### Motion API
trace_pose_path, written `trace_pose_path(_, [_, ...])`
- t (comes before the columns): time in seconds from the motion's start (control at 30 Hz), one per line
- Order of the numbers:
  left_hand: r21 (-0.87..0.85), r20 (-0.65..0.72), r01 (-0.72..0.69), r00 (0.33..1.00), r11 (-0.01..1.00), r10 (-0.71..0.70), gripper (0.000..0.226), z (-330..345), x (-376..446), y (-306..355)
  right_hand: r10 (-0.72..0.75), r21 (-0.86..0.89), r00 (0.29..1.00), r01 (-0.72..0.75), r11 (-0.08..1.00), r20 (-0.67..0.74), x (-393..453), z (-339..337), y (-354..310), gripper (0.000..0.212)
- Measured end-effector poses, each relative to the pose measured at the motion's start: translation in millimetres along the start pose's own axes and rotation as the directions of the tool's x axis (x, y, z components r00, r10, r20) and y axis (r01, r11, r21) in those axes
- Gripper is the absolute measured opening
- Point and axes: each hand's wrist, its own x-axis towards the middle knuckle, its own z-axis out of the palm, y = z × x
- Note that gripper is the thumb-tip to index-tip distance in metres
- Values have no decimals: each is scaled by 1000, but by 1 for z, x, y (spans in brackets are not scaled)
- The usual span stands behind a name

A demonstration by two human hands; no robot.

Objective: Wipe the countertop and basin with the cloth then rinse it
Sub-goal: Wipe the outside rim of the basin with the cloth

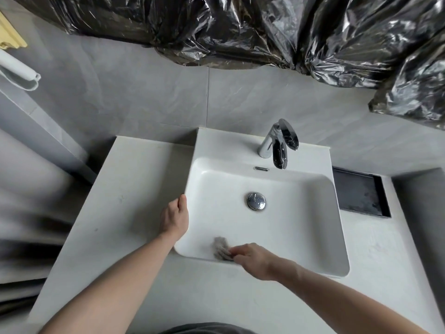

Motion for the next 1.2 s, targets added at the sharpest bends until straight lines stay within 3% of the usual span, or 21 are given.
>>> trace_pose_path(0.17, [-57,-1,32,999,998,-32,46,-2,-3,3,100,-54,994,-103,993,-43,-24,-3,50,39])
trace_pose_path(0.37, [-10,-21,17,1000,1000,-17,48,3,2,-4,-110,-109,994,110,988,3,18,-8,-8,44])
trace_pose_path(0.5, [19,-25,-10,1000,1000,11,45,3,3,-3,-142,-200,990,135,970,-21,73,-11,-35,66])
trace_pose_path(0.57, [18,-28,-12,1000,1000,13,47,3,3,-3,-91,-216,996,84,973,-22,78,-14,-43,54])
trace_pose_path(0.7, [15,-20,-18,1000,1000,18,49,2,3,-3,-136,-133,990,140,981,40,51,-8,-39,49])
trace_pose_path(0.8, [10,-14,-12,1000,1000,12,49,2,3,-4,-62,-79,994,69,994,91,17,9,-28,40])
trace_pose_path(0.9, [9,9,-7,1000,1000,7,50,1,2,-3,-38,-90,999,35,995,-32,-13,13,-7,19])
trace_pose_path(1.03, [10,48,-32,998,999,32,49,-1,1,-4,108,-126,986,-124,984,-126,-52,-6,35,30])
trace_pose_path(1.2, [64,104,-49,994,997,42,41,-7,2,-2,281,-97,922,-316,944,-268,-86,-18,79,35])
